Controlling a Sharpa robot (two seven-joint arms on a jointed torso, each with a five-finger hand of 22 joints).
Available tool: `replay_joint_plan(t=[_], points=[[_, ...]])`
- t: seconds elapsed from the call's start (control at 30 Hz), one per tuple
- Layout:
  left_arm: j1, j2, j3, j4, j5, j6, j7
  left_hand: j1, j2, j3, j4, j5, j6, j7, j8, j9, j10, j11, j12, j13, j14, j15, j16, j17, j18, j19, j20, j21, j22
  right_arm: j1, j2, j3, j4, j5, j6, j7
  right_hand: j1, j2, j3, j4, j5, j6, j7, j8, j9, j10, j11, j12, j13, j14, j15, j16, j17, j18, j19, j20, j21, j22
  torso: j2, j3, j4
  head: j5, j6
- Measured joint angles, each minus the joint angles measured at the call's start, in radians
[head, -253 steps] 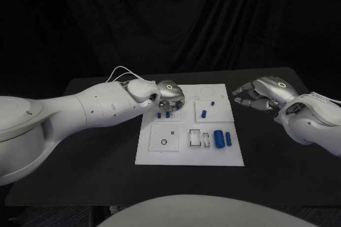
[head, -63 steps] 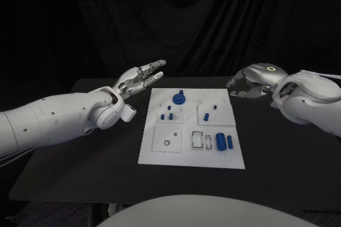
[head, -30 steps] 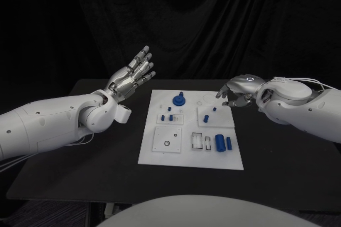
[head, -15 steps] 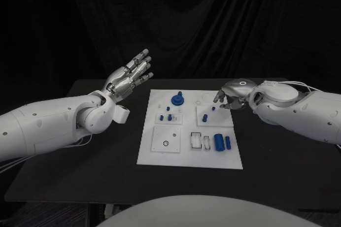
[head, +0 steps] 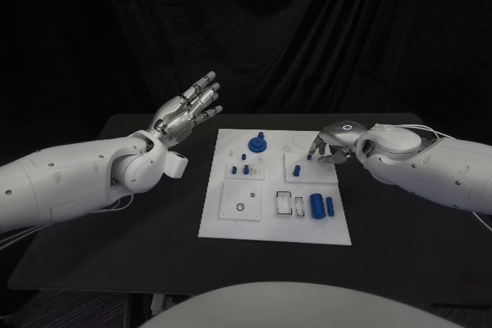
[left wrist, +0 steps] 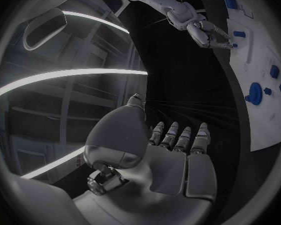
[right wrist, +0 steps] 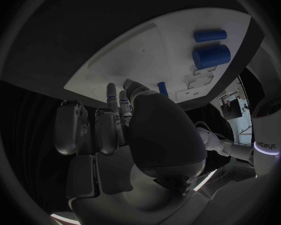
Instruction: Assemble the parts on the task board
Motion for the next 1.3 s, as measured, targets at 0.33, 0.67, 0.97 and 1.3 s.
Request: replay_joint_plan(t=[0.33,0.67,0.97,1.3], points=[[0.0,0.002,0.0,-0.008,0.0,0.012,0.0,0.012,0.005,0.0,0.0,0.026,0.0,0.0,0.0,0.0,-0.003,0.004,0.0,0.0,0.002,0.002,0.004,0.0,0.0,0.005,0.005,0.004,0.004,-0.006,0.012,0.0,-0.011,-0.003,-0.011,0.01,-0.002,-0.002,0.005,0.005,0.0,-0.015,0.003,0.0,-0.003,0.007,0.0,0.007,0.004,0.0,0.0,0.0,0.0,0.0,0.0,0.0,0.0,0.0,0.0,-0.0002,-0.0004,0.005,0.0],[-0.001,0.006,0.0,-0.014,0.001,0.024,0.0,0.025,0.008,0.0,0.0,0.038,0.0,0.0,0.0,0.0,-0.007,0.007,0.0,0.0,0.0,0.007,0.004,0.0,0.0,0.009,0.009,0.004,0.005,-0.006,0.026,0.0,-0.022,0.0,-0.01,0.017,-0.033,0.01,0.021,0.007,0.012,0.004,0.036,0.013,0.005,0.014,0.0,0.018,0.012,0.001,-0.006,0.015,0.0,0.0,0.011,-0.011,0.025,0.0,0.0,-0.0004,-0.0007,0.006,0.0],[-0.001,0.011,0.0,-0.018,0.001,0.029,0.0,0.033,0.008,0.0,0.0,0.047,0.0,0.0,0.0,0.0,-0.007,0.007,0.0,0.0,0.004,0.011,0.004,0.001,0.0,0.012,0.012,0.008,0.008,-0.008,0.044,0.001,-0.041,0.017,-0.009,0.022,-0.038,0.015,0.032,-0.004,0.016,0.045,0.037,0.031,0.027,-0.009,0.006,0.018,0.015,0.001,-0.006,0.015,0.0,0.0,0.01,-0.011,0.023,0.0,0.0,-0.0008,-0.0007,0.011,0.0],[-0.002,0.015,0.0,-0.021,0.001,0.031,0.001,0.053,0.015,0.0,0.0,0.057,0.0,0.0,0.0,0.0,-0.003,0.011,0.0,0.0,0.018,0.029,0.016,0.006,0.0,0.019,0.019,0.014,0.016,-0.009,0.058,0.001,-0.05,0.026,-0.005,0.024,-0.044,0.02,0.029,-0.021,0.016,0.077,0.044,0.049,0.047,-0.029,0.007,0.018,0.023,0.001,-0.006,0.011,0.0,0.0,0.005,-0.005,0.007,0.0,0.0,-0.0009,-0.001,0.008,0.0]])
